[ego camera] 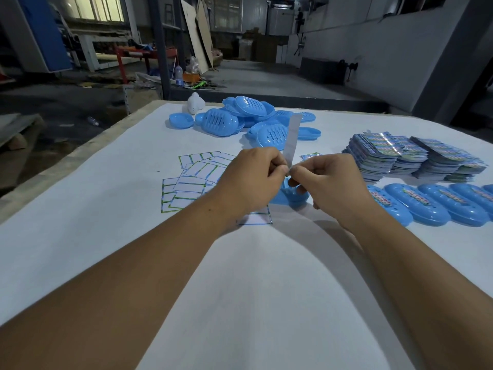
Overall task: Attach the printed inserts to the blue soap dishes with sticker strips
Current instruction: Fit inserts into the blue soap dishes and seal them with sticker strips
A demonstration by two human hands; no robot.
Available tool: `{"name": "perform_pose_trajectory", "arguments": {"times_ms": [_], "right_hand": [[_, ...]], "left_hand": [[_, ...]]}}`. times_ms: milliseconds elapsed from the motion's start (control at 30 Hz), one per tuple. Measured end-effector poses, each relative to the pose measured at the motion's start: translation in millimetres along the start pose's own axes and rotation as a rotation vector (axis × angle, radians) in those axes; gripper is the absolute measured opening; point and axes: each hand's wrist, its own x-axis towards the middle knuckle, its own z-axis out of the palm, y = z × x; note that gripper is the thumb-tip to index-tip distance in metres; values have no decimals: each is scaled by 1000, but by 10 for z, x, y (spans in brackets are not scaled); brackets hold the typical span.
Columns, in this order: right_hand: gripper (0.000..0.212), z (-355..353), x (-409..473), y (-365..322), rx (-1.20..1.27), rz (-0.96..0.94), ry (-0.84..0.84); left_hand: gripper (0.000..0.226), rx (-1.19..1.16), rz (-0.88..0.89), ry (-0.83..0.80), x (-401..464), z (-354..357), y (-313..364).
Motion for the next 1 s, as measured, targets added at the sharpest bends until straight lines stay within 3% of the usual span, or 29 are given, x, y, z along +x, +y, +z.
{"name": "perform_pose_trajectory", "arguments": {"times_ms": [267, 467, 667, 800, 900, 1000], "right_hand": [[22, -21, 26, 30, 17, 83, 45], [21, -80, 58, 72, 54, 158, 9], [19, -88, 49, 69, 125, 177, 18], [21, -83, 44, 65, 90, 178, 19], [21, -69, 40, 64, 55, 162, 40], [21, -42, 48, 64, -38, 121, 69]], "left_hand": [[14, -10, -182, 49, 28, -83, -66], [33, 59, -373, 99, 81, -243, -189], [39, 443, -538, -37, 138, -424, -371], [33, 743, -545, -187, 72, -460, -446], [31, 853, -499, -130, 77, -473, -416], [25, 609, -421, 3, 106, -421, -303]]}}
